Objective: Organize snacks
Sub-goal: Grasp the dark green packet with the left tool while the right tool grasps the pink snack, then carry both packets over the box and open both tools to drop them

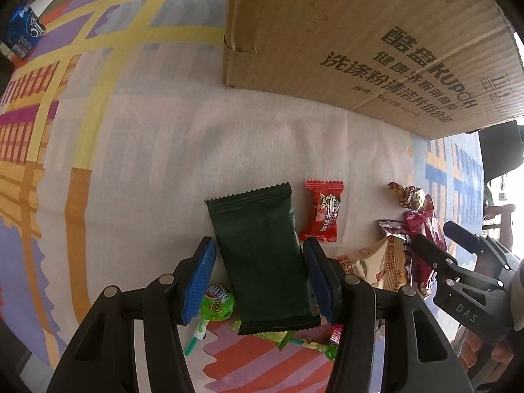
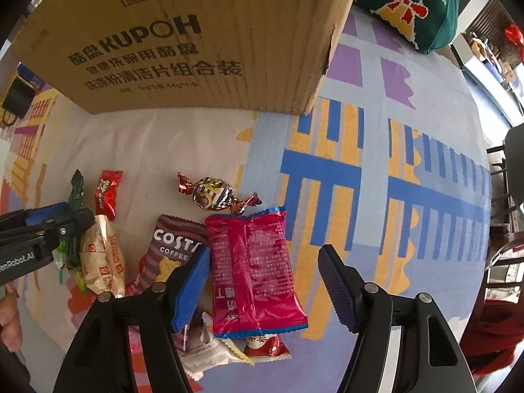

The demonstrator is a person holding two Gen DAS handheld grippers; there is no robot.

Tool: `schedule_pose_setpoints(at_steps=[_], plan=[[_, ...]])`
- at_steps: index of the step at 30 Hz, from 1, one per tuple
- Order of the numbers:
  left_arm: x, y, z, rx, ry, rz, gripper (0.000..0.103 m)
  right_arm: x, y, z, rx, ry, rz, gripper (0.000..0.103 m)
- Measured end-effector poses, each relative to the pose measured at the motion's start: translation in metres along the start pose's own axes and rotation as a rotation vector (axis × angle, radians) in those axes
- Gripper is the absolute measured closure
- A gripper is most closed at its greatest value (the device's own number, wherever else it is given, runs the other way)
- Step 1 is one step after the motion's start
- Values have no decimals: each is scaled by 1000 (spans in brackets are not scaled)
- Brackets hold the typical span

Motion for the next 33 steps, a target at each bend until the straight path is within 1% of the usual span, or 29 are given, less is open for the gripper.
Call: schedule_pose_setpoints(at_steps=[2,4,5,10,15,17,21,27,30,33], plan=[[0,-1,-1,-17,-11,15,55,0,-1,3,-7,8,11,38],[2,-1,-1,-29,-16,21,60,0,-1,6,-30,17,10,51],[1,0,-2,-25,-18,18,61,1,1,8,-43,24,7,54],[6,-2,-8,-34,-36,33,62,4,6,8,-33,0,-2,60],[9,-6,-25,-55,-93,66,62,6,10,-4,-48,-44,3,61],[10,-10,-32,-60,-114,81,62,3,13,-16,-53,-68,8,61],[13,-18,-49,-73,-162,117,62,11,11,-38,-62,-115,12,61],[10,-23,-77,-84,-236,155,62,16,18,-69,-101,-186,2,61],[6,-30,-94,-99,-293,174,62,17,28,-86,-109,-240,-14,61],[2,-35,-109,-102,-339,185,62,9,26,-106,-128,-286,-24,61]])
Point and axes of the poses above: each gripper's, at about its wrist camera, not at the fingertips, and z roughly the way its jaws point, y to its left, x to its underside, the point moved 7 cm from there along z, roughly the way its jaws point, and after that the axes turned 11 degrees about z, right-handed, at the moved point
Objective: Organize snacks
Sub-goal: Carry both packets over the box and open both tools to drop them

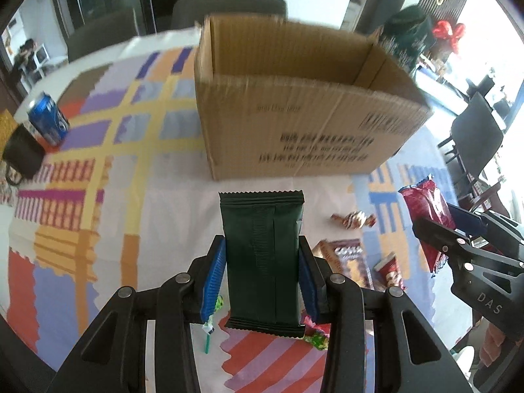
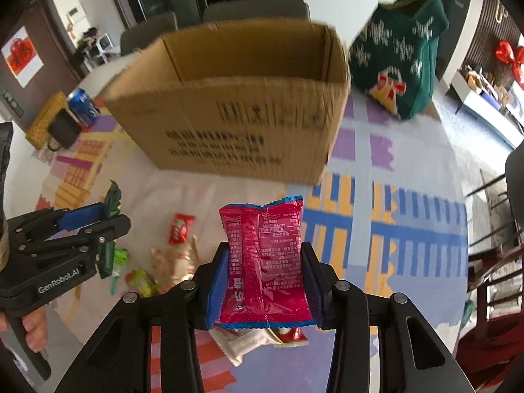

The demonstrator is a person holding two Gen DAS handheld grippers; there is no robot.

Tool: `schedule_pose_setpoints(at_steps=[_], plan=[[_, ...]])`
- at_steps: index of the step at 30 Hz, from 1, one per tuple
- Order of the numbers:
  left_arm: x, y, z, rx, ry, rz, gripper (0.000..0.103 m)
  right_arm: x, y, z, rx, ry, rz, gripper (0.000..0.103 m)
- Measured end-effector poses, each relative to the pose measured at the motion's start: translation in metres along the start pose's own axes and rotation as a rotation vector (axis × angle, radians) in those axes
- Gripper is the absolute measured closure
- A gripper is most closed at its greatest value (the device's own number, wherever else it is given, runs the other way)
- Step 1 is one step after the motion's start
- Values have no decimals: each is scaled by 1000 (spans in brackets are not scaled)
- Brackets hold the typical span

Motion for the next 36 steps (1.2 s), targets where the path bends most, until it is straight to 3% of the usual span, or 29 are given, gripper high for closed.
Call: schedule_pose_setpoints(at_steps=[9,21,36], plan=[[-35,1,-44,-40,-135,40,62,-32,11,-45,-28,-172,-14,61],[-92,8,-76,-63,-287,91,62,-75,28,-69,-79,-280,9,61],[-153,23,-51,-64,-282,105,62,-140,38,-52,-99,-309,22,61]])
Point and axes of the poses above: each gripper's, at about its wrist camera, not at the fingertips, and z roughly the way its jaws point, y to its left, x to its underside, the point moved 7 cm from there along z, roughly the way its jaws point, and after that the axes turned 11 degrees about z, right-handed, at the moved point
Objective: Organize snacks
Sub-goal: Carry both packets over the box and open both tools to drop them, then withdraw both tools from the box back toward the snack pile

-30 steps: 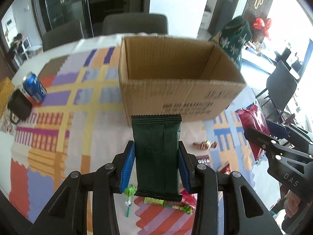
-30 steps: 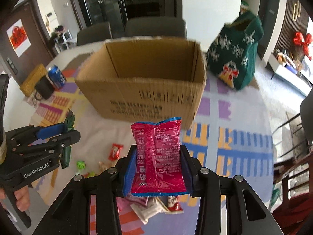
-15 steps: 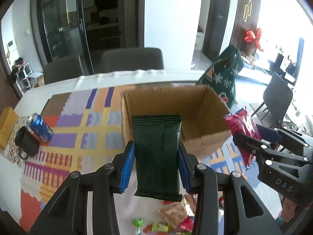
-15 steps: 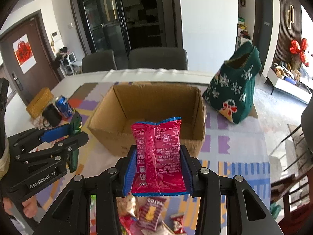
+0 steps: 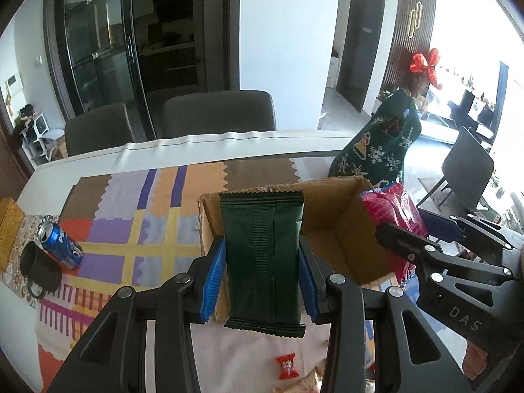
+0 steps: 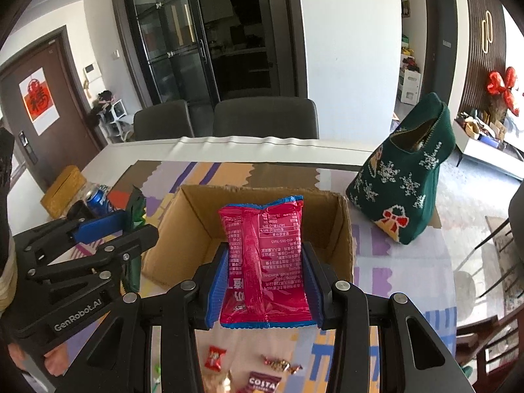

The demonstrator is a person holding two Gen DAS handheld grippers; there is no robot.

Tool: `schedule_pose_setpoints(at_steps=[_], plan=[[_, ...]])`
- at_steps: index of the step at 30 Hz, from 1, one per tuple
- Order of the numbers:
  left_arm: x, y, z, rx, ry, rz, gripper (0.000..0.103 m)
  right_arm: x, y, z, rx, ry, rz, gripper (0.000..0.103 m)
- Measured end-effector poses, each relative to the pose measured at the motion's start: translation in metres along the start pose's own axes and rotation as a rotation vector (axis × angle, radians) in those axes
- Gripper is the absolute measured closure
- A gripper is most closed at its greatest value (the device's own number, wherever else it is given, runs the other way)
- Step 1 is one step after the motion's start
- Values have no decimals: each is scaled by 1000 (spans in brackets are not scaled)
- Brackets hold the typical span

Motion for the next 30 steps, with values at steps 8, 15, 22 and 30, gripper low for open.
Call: schedule_pose_setpoints(at_steps=[8,15,22,30], plan=[[-6,3,31,15,51,6,62,-10,-5,26,6,26,6,61],[-6,6,46,-29,75,25,46,-11,-14,45,33,44,14,58],[8,5,38,-26,82,29,40,-6,-20,41,108,25,-22,44],[23,-2,2,-16,42,36,34,14,-18,16,79,42,-34,44]])
Point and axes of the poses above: each gripper's, at about its wrist camera, not at the fingertips, and z roughly the way its jaws point, y to its left, x to its underside, the point moved 7 cm from there along z, roughly the way its jaws point, and after that the axes turned 11 degrees about z, right-handed, at the moved point
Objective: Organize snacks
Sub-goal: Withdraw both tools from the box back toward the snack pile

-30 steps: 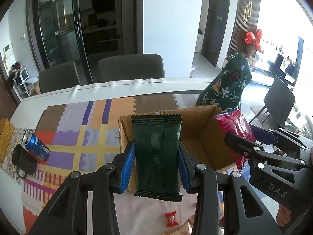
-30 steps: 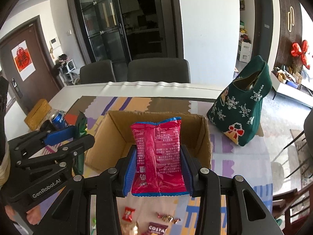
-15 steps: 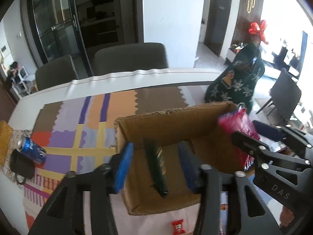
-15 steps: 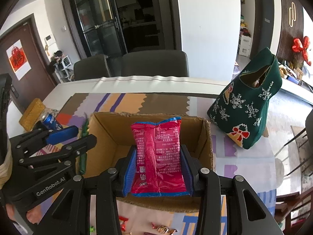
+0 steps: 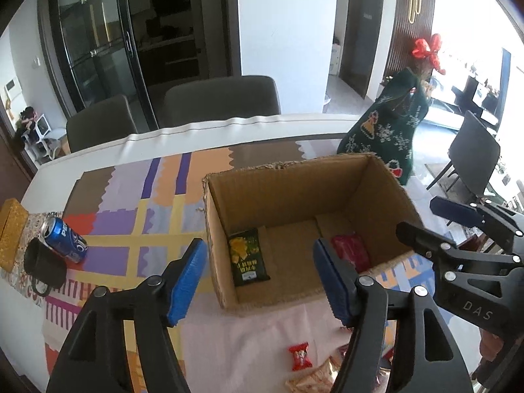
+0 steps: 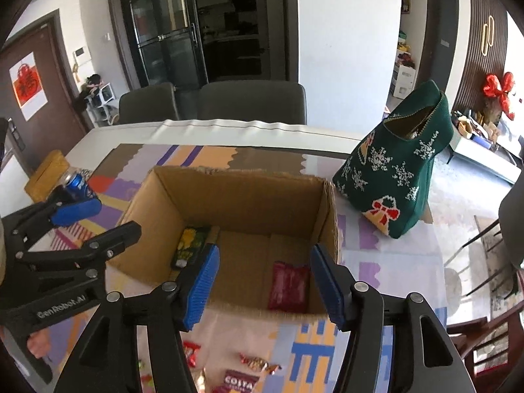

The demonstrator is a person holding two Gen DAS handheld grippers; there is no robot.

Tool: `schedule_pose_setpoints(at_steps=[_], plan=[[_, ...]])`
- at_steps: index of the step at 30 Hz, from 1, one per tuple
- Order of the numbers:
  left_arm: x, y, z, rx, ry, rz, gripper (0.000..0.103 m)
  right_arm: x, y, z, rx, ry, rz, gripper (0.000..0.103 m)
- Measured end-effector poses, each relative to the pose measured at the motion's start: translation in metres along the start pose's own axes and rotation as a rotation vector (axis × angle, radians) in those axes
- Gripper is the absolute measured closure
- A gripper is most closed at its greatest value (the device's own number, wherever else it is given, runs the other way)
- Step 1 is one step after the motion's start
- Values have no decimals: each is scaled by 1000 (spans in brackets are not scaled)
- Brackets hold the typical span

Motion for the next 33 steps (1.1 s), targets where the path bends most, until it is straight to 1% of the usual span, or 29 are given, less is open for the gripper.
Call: schedule_pose_setpoints(at_steps=[5,9,17,20,29,33], plan=[[10,-10,-21,16,-13,22,32,14,0,-17,-8,10,-8,42],[19,-20,-34,21,-10,47,30,25,-2,-29,5,25,-31,42],[42,-40,-49,48,17,103,29,56,-7,-41,14,96,-73,42],[52,-47,-52,55,29,124,28,69,-11,-43,7,131,-69,42],[82,-68,-47,86,110,191,28,107,-20,-42,14,236,-74,42],[94,-75,-41,107,148,211,28,122,-25,-40,28,264,-75,42]])
Point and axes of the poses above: each gripper's, at about its wrist camera, not at the fingertips, and z roughly the way its jaws point, y to its left, x to its underside, the point moved 7 cm from there along z, roughly the way its jaws point, and after that the axes turned 11 degrees about z, right-handed, at the moved point
